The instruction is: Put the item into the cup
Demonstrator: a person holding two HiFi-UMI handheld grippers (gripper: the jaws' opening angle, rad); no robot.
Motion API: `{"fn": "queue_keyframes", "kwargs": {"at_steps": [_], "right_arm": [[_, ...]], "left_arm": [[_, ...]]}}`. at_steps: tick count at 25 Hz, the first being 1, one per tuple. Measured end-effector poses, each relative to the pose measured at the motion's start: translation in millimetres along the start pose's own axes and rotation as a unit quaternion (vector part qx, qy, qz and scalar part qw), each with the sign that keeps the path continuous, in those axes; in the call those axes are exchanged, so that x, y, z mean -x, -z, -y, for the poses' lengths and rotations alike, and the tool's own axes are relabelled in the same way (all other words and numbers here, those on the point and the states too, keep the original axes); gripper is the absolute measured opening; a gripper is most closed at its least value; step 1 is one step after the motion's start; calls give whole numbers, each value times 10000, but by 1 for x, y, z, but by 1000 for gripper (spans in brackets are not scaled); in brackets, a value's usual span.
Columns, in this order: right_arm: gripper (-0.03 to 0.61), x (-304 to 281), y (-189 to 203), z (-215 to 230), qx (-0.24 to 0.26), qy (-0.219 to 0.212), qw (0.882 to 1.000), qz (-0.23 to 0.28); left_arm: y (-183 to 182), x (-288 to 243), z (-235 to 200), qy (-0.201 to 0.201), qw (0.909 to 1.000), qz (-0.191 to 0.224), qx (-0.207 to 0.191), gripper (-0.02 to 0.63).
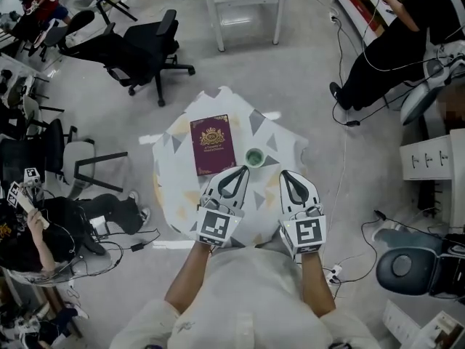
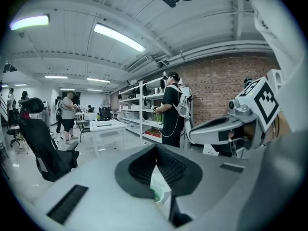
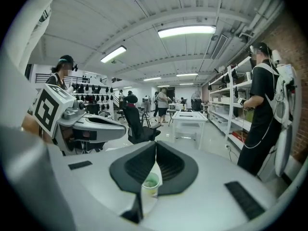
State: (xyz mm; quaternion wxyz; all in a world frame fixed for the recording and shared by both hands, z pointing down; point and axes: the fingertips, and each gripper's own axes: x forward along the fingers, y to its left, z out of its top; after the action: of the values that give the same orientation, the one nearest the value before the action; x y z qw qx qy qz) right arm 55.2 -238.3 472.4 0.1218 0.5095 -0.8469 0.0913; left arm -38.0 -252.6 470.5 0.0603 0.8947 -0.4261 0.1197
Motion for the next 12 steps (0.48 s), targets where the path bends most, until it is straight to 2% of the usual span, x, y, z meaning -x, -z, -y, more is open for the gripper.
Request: {"fn": "queue_keyframes", "kwargs": {"at_steps": [12], "right_arm": [[8, 12, -15, -3, 94, -1, 9998, 190]], "left_arm": [[-11, 12, 7, -27, 9998, 176, -22, 14]]}}
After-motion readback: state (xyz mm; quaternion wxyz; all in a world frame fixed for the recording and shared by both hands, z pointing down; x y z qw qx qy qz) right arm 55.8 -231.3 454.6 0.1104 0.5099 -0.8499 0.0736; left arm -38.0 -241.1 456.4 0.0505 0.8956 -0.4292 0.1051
